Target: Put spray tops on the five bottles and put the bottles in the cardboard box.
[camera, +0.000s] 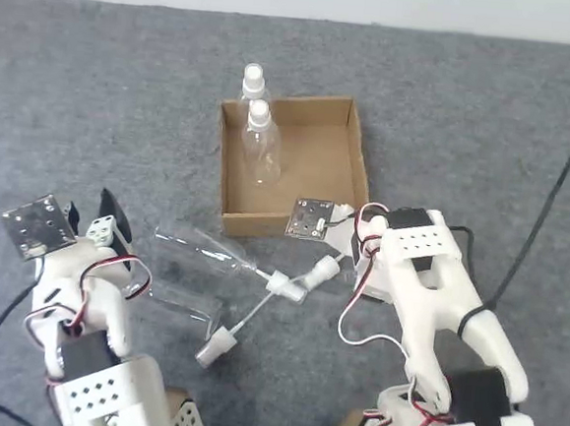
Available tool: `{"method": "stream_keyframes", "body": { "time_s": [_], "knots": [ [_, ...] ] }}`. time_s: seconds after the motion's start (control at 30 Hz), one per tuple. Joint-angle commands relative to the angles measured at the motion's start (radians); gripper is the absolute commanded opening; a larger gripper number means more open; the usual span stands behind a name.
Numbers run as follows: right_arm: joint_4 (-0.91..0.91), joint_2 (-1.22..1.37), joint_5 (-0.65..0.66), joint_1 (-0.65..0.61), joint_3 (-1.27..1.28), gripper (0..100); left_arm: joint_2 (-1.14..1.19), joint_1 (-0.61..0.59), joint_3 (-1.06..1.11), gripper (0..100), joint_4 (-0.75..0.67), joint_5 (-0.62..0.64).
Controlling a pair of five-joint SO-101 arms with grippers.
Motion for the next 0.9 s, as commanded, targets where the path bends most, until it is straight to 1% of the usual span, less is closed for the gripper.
{"method": "stream_keyframes", "body": {
  "time_s": [0.0,0.33,0.43,0.6,0.67,0.8,0.87],
  "knots": [
    [-0.008,-0.019,-0.117,0.016,-0.052,9.5,-0.015,-0.002,-0.002,16,-0.035,0.003],
    [-0.008,-0.019,-0.414,0.018,-0.054,9.5,-0.015,-0.002,-0.002,16,-0.035,0.003],
    [-0.001,-0.019,-0.468,0.018,-0.054,9.5,-0.015,-0.002,-0.002,16,-0.035,0.003],
    [0.102,-0.010,-0.420,0.008,-0.083,10.6,-0.015,-0.002,-0.002,16,-0.035,0.003],
    [0.130,-0.010,-0.394,0.016,-0.101,14.8,-0.015,-0.002,-0.002,16,-0.035,0.003],
    [0.157,-0.010,-0.336,0.012,-0.112,26.6,-0.015,-0.002,-0.002,16,-0.035,0.003],
    [0.156,-0.010,-0.304,0.010,-0.112,27.9,-0.015,-0.002,-0.002,16,-0.035,0.003]
  ]
}}
